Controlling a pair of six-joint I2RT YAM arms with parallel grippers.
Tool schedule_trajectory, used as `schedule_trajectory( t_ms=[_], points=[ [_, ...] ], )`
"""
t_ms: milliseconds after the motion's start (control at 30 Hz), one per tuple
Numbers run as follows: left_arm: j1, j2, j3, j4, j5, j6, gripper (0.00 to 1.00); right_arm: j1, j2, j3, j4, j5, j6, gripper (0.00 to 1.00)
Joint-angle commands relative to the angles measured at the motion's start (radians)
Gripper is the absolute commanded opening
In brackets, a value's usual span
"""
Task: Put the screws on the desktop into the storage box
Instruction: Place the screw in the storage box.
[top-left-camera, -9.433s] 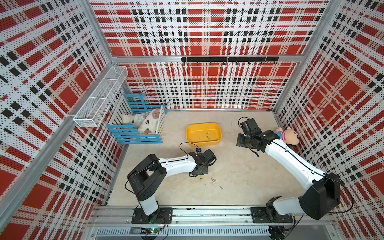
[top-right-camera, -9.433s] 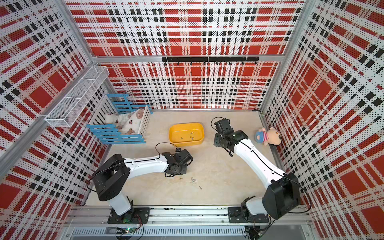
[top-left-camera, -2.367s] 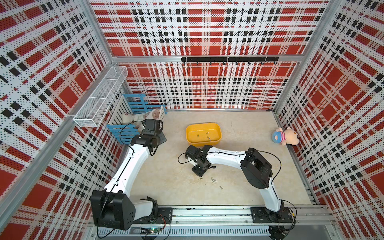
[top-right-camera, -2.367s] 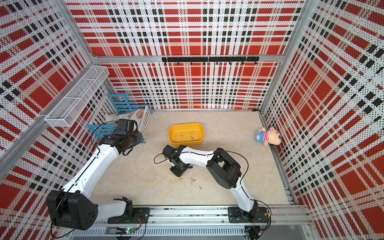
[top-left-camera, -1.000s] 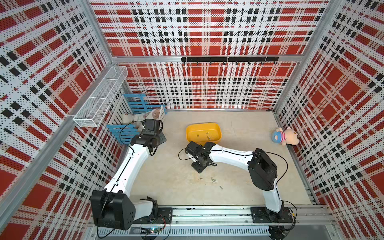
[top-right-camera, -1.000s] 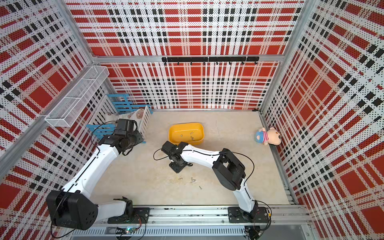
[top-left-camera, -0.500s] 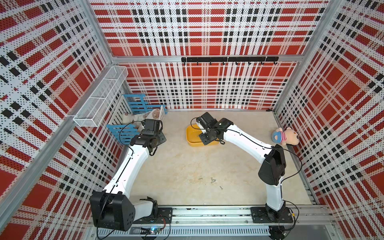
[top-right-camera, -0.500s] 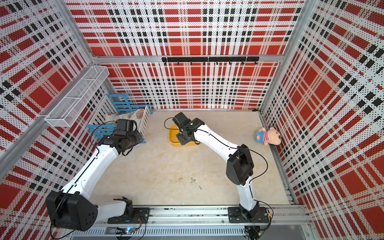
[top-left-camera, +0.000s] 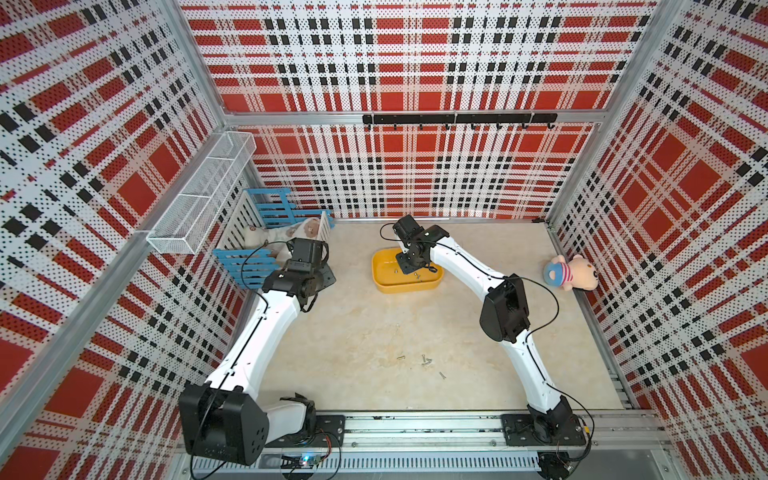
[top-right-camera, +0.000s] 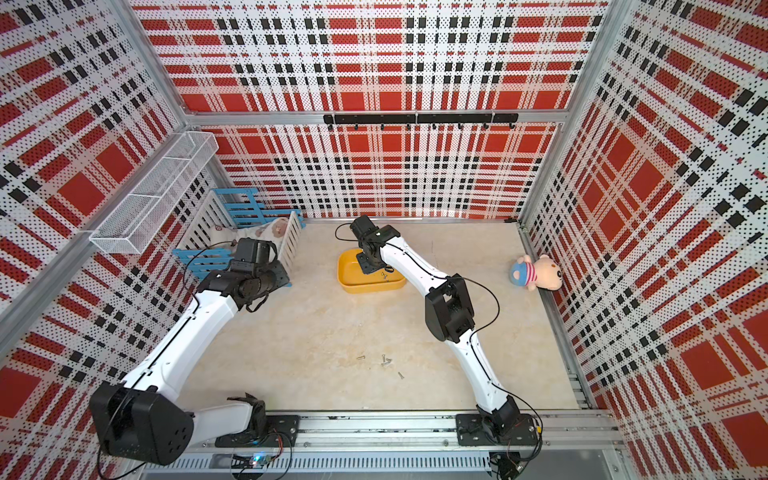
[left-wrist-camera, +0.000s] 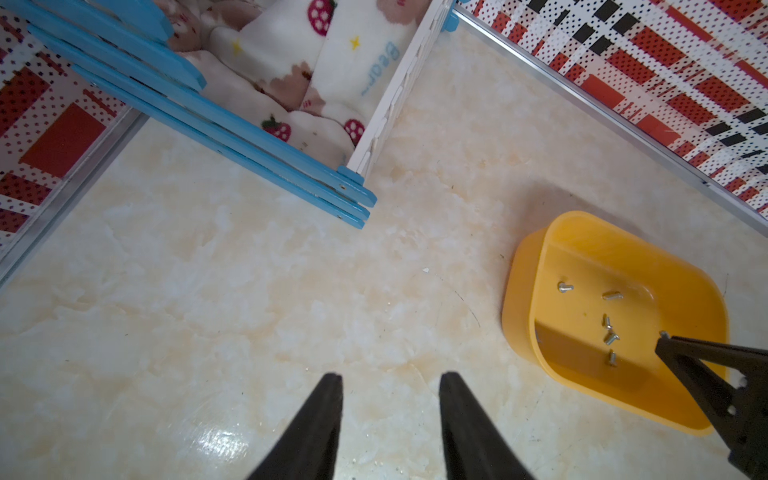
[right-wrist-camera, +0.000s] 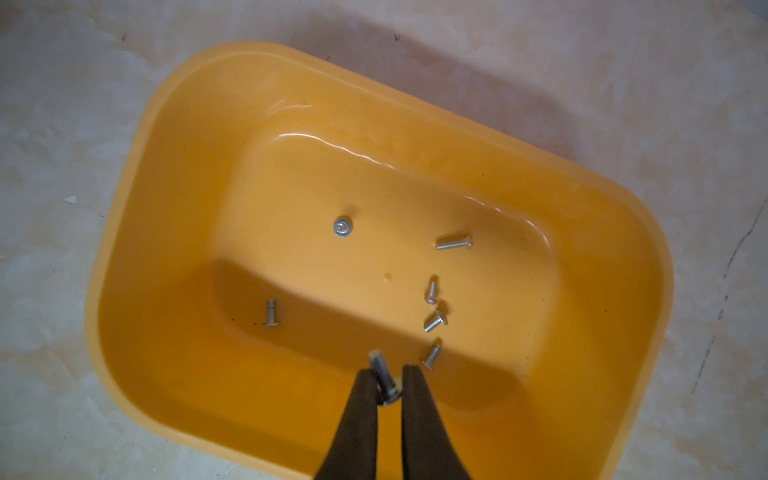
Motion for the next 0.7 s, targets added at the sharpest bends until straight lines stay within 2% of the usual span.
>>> schedule_trajectory(
  t_ms=[0,433,667],
  points=[
    [-0.014,-0.016,-0.011,0.017,-0.01,-0.01,0.45,-0.022,0.032,0.027,-0.007,-0.013,0.027,0.0],
    [-0.054,0.013,-0.001,0.021,-0.025,-0.024,0.45,-0.063,0.151,0.057,0.0,-0.016,0.038,0.01],
    [-0.059,0.024,0.004,0.022,-0.026,-0.023,0.45,-0.063,0.16,0.052,0.005,-0.027,0.037,0.07]
  ],
)
